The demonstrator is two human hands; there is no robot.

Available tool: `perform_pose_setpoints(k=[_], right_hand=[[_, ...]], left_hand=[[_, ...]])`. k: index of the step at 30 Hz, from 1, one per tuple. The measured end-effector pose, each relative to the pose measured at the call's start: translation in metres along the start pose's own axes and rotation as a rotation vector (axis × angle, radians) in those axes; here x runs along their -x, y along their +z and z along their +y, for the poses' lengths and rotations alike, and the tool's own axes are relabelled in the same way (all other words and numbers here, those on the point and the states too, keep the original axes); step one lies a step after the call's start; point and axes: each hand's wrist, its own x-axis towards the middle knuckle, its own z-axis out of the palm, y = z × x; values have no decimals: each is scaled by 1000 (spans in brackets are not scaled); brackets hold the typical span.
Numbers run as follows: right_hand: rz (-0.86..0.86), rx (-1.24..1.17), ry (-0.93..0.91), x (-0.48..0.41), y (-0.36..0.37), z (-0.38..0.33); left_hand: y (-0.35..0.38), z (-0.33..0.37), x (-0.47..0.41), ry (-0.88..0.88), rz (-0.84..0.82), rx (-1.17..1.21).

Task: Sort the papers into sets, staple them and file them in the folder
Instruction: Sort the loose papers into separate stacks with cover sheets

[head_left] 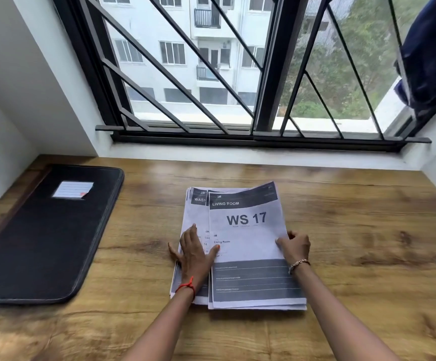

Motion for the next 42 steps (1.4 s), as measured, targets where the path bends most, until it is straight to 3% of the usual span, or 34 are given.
perform_pose_setpoints(k=[8,13,17,29,34,42], right_hand=[[-68,2,23,-5,-6,1],[-96,-65,40,-8,-4,5],[-117,-84,62,-10,-2,8],[-113,-159,79,-15,-5,15],[-101,-189,99,-14,-8,15],[-98,-195,110,-11,-10,13]], left_hand=[[1,24,-18,-103,-86,-32],[1,19,-18,-30,-42,-145],[9,8,-12,62,-97,-289],[11,27,-11,117,-98,75],[12,21,-13,49,-121,-104],[12,31,-15,13,-97,-135]])
